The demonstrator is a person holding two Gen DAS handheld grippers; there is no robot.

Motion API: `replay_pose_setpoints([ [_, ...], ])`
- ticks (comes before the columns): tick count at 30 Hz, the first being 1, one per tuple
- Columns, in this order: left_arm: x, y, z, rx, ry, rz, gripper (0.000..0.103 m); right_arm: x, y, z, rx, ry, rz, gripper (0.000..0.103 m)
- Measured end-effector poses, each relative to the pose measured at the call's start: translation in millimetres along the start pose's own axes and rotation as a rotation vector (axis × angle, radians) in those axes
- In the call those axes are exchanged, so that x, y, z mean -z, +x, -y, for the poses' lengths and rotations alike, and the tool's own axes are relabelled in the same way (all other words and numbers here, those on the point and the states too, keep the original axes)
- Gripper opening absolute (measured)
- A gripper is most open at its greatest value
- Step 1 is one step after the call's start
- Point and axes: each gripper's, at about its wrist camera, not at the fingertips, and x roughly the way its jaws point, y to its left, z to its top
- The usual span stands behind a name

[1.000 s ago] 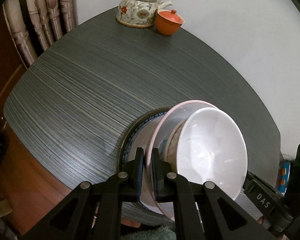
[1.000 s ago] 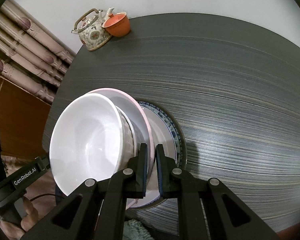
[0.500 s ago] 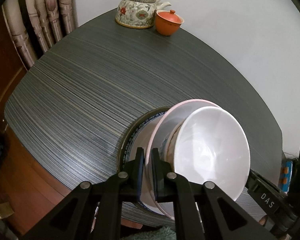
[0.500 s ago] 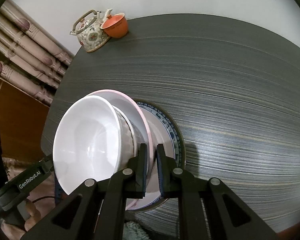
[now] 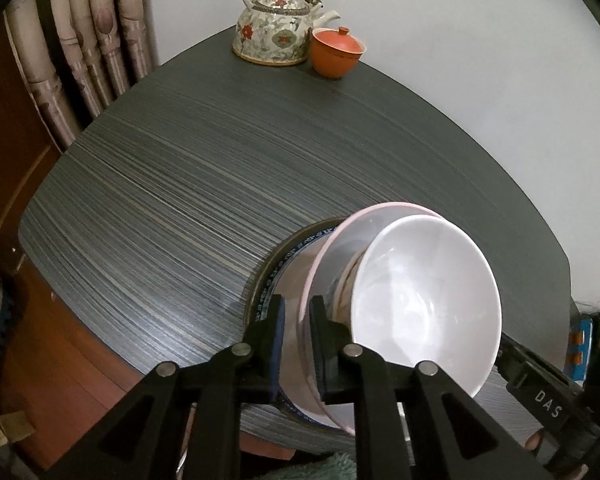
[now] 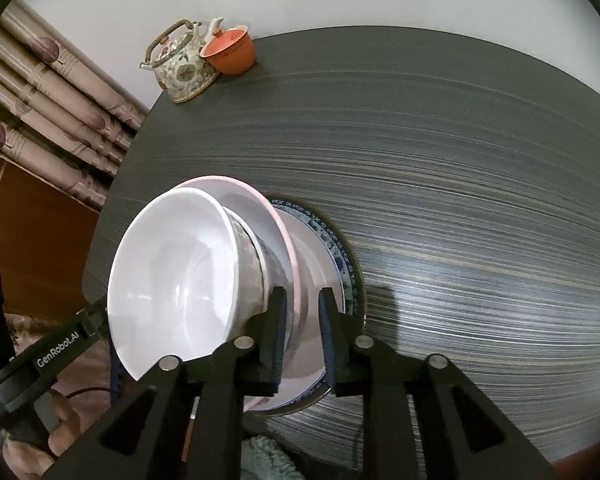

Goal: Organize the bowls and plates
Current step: 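Lower the bowl stack onto the pink-flower plate and open both grippers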

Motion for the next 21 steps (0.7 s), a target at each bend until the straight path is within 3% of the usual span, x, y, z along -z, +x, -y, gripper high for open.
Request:
replay_pose_setpoints([
  [5,0,-5,0,-0.009,-0.002,0.018,0.016,2,-6,5,0.003,0.008,0.016,0.031],
  [18,14,-34,-2,-0.034,-0.011,0.088,0.021,14,-25,11,0.0,0.002,0.071,0.041],
  [21,21,-42,-1,-0.056,-0.008,0.109,0.023,20,-32,11,0.015,-0.026,0.1,0.047],
])
